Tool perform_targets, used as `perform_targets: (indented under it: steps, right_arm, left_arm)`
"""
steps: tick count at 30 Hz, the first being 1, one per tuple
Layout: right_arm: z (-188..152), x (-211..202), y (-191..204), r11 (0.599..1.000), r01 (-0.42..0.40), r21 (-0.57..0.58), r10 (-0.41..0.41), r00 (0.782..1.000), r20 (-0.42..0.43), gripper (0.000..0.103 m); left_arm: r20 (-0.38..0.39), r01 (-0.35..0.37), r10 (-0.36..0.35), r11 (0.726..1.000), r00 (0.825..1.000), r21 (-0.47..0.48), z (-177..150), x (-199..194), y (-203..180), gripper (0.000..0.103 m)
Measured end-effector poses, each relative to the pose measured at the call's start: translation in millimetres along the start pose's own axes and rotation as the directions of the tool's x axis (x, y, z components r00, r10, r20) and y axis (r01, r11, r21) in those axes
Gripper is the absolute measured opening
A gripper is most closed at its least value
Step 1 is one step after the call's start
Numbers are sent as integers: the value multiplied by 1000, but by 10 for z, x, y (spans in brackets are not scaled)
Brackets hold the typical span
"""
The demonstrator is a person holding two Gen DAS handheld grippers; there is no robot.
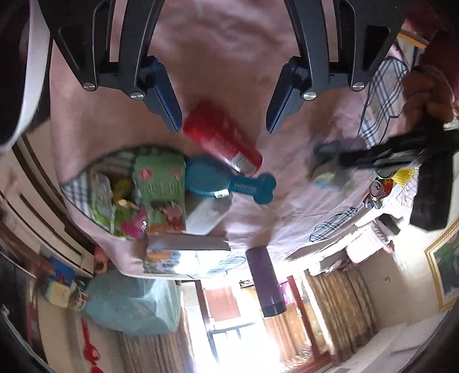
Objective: Collect trash
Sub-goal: 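Grasp the crumpled tissue with the left tool while the right tool grasps the red can, then carry the tissue with the left tool while the right tool carries the can over the bin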
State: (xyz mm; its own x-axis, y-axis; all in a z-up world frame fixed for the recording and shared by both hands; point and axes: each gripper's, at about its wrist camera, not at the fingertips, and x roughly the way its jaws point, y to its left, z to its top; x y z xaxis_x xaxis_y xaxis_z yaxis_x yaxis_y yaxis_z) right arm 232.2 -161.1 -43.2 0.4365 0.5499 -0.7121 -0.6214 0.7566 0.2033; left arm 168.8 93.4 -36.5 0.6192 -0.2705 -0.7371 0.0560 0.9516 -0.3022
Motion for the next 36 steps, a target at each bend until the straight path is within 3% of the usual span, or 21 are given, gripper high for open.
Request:
perform_targets:
  steps: [5,7,9,14,17,19,21,23,25,36]
  right_arm:
    - [79,320,51,997,29,-78,-35,997,-74,65]
    - [62,380,41,998,37,-58,-42,994,-102,50]
    - [12,327,37,999,28,-32,-31,994,-101,46]
    - [26,262,162,999,12,-50,-17,996,-91,49]
    - [95,334,244,994,42,-96,-50,995,-83,62]
    - [115,437,272,993,36,-111,-47,994,-97,63]
    - [95,524,278,993,49,-112,-62,991,-120,56]
    - [58,507,254,994,67,-88,-78,989,-125,35]
    - [-1,365,201,999,44,-21,-46,993,-107,33]
    - [-656,-603,130,975,50,218,-67,995,71,30]
  left_arm:
    - [11,-54,54,998,998,-13,-25,38,28,33]
    - [35,-86,87,996,996,-5,0,49,10,42]
    - [50,-112,112,994,992,2,35,89,5,48]
    - [63,-117,116,993,991,25,88,196,-30,48]
    - [55,-109,108,994,993,24,98,240,-17,47]
    - [47,-98,97,995,994,20,90,256,2,35]
    - [46,-89,88,996,995,12,72,229,11,34]
    - [52,-85,84,996,995,15,56,172,-10,32]
    - [60,-68,67,998,996,17,24,104,-51,29]
    - [63,63,-68,995,996,75,-211,-101,-674,28]
